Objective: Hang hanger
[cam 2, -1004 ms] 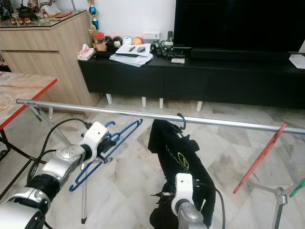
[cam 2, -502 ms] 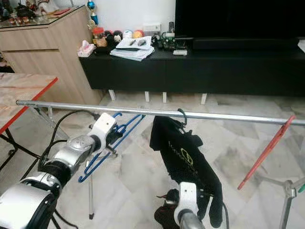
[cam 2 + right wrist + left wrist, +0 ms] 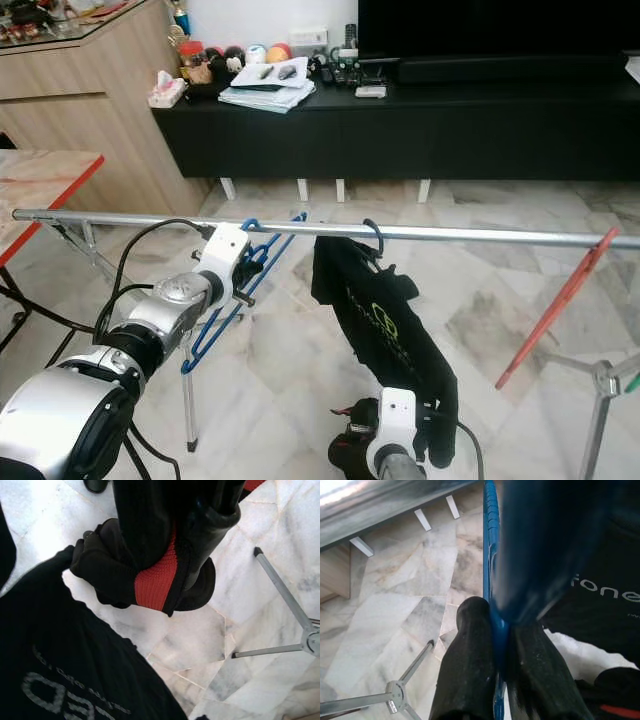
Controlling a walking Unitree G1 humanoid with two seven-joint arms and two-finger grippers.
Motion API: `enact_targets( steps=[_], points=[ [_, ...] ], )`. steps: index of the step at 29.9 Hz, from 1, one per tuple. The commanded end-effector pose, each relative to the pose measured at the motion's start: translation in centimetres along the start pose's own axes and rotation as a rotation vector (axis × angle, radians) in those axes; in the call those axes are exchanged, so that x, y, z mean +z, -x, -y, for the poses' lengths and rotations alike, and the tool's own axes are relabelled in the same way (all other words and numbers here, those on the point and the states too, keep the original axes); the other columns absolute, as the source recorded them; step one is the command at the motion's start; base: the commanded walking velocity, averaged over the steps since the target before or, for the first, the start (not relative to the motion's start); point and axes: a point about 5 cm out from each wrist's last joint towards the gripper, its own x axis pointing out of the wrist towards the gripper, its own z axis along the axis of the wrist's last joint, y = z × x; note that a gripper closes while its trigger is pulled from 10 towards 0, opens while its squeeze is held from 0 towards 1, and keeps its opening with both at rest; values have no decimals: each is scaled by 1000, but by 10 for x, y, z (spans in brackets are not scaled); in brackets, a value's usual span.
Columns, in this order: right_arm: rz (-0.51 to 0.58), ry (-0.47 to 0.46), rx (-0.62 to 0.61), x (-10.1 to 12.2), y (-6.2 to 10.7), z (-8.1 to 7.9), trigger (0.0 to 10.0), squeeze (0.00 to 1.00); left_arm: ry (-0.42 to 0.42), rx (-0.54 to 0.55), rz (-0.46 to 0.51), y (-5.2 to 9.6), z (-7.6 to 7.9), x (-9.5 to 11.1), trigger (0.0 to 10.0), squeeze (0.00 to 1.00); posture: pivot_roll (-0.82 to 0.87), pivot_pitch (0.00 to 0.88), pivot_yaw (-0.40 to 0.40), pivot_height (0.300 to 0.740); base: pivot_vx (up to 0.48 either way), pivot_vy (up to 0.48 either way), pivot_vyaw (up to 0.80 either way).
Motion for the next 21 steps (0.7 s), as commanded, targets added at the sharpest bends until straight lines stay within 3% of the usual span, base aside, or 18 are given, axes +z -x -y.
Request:
enact_targets(
  steps=[1, 11, 19, 20, 21],
  points=[
    [13, -5, 5, 0, 1, -3, 10000, 0, 35, 33, -37, 0, -4, -2, 10000, 0, -66, 162, 137, 740, 0, 0, 0],
    [11, 2, 8, -2, 3, -1, 10000, 0, 89, 76, -30, -1, -7, 4, 10000, 0, -63, 172, 127, 740, 0, 0, 0],
    [12, 8, 14, 0, 2, -2, 10000, 0, 104, 135, -157, 3, -14, -17, 10000, 0, -64, 171, 122, 740, 0, 0, 0],
    [11, 9, 14, 0, 2, -2, 10000, 0, 112, 133, -164, 4, -14, -19, 10000, 86, -63, 170, 120, 740, 0, 0, 0],
    [11, 9, 14, 1, 2, -1, 10000, 0, 113, 132, -166, 4, -14, -19, 10000, 86, -62, 170, 120, 740, 0, 0, 0]
  ],
)
